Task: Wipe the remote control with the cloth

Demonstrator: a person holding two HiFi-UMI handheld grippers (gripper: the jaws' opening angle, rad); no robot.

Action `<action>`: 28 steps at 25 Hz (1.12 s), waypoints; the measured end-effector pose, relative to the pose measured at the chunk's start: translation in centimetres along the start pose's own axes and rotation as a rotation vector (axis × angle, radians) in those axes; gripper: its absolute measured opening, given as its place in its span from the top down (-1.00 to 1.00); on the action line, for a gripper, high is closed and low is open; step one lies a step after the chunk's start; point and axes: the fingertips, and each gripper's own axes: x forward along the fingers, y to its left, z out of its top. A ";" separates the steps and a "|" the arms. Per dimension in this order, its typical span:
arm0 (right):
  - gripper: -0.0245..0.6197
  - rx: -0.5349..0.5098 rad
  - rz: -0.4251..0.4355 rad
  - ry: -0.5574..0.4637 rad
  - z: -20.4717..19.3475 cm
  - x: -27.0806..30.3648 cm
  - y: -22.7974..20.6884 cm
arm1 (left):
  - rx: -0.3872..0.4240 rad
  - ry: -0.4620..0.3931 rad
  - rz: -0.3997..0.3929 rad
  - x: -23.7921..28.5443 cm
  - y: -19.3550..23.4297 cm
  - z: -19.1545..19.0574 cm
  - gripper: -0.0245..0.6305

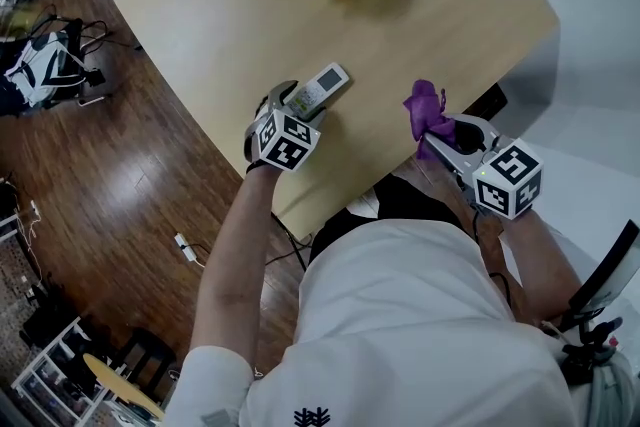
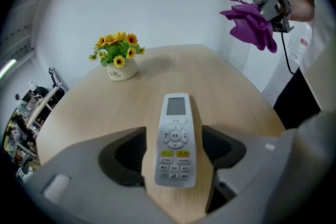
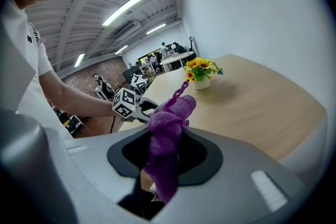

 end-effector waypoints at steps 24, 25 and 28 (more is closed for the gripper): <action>0.54 -0.146 0.165 -0.058 -2.2 0.0 3.6 | -0.211 -0.213 0.229 -21.9 -12.2 0.8 -0.07; 0.54 -0.154 0.153 -0.069 -2.3 -0.6 4.1 | -0.194 -0.231 0.226 -22.5 -13.1 1.0 -0.07; 0.54 -0.180 0.113 -0.100 -3.4 -2.5 6.0 | -0.177 -0.310 0.224 -24.4 -15.6 0.7 -0.07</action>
